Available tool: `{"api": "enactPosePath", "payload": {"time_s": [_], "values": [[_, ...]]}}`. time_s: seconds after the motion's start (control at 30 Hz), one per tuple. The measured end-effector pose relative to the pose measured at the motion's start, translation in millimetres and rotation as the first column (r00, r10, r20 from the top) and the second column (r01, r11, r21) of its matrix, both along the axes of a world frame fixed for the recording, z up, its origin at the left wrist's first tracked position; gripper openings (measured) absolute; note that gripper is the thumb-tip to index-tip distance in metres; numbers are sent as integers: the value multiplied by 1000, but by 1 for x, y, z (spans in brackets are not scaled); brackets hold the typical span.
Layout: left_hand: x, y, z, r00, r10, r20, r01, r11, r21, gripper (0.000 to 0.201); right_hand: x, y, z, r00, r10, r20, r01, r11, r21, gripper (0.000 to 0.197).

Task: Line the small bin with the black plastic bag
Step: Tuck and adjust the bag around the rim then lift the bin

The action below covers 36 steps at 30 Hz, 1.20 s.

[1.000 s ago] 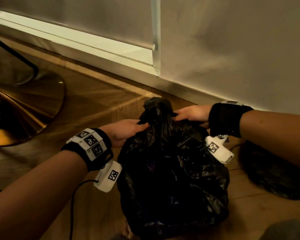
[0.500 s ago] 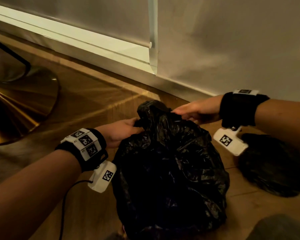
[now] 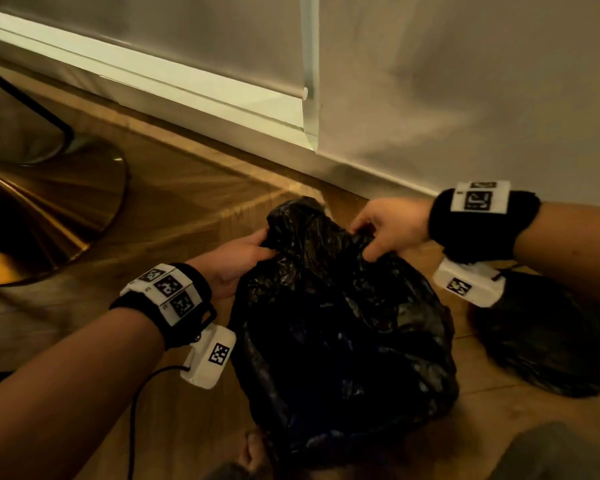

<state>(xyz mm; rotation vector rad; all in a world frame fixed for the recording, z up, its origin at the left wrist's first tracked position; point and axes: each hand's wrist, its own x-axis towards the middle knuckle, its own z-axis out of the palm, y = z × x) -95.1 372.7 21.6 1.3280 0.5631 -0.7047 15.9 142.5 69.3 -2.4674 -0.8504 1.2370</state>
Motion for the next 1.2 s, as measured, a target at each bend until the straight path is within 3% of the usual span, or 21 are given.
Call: {"api": "enactPosePath", "payload": {"time_s": [0.1,0.3,0.4,0.47,0.53,0.57,0.67,0.73,0.77,0.8,0.87,0.93,1.0,1.1,1.17,1.2], "values": [[-6,6,-2,992,127,4,-127,991,28,55,15,28,4,989,91,116,-89,996,-23,42],[-29,8,5,909,416,-23,-416,909,-33,35,30,62,23,937,118,328,-183,968,175,40],[-28,10,10,909,416,-21,-415,898,-145,66,35,73,31,958,135,251,-198,949,243,42],[-26,4,7,917,399,-15,-399,916,-31,66,37,75,41,979,142,146,-174,957,232,45],[-24,-1,-3,899,438,-8,-431,887,165,57,42,68,51,991,87,103,-110,964,241,46],[-26,-3,-10,881,472,-23,-461,869,180,51,45,59,55,994,18,109,-48,958,282,45],[-31,-1,-29,781,620,-79,-620,784,31,42,44,13,55,920,-306,244,204,907,368,48],[-33,0,-37,701,709,-77,-712,702,-25,39,31,-20,43,873,-371,317,322,926,198,61],[-36,-2,-40,669,739,-78,-743,667,-47,39,22,-32,36,901,-317,297,318,947,46,64],[-38,-5,-41,632,770,-86,-775,628,-73,39,13,-39,27,941,-263,212,286,955,-83,63],[-44,-10,-47,585,804,-108,-811,581,-72,40,6,-43,11,952,-300,63,305,945,-117,46],[-51,-18,-53,562,814,-147,-826,545,-141,46,12,-38,1,882,-471,-11,470,879,74,33],[-59,-30,-55,560,802,-207,-825,515,-235,48,19,-29,3,780,-613,-125,622,738,263,40],[-66,-54,-51,552,788,-275,-809,426,-404,47,18,-33,14,643,-706,-296,760,538,365,51],[-67,-71,-48,516,800,-306,-821,359,-444,48,1,-46,15,555,-805,-208,796,442,414,62],[-67,-79,-45,488,811,-324,-835,326,-443,47,-15,-53,12,459,-880,-119,821,369,436,71]]}}
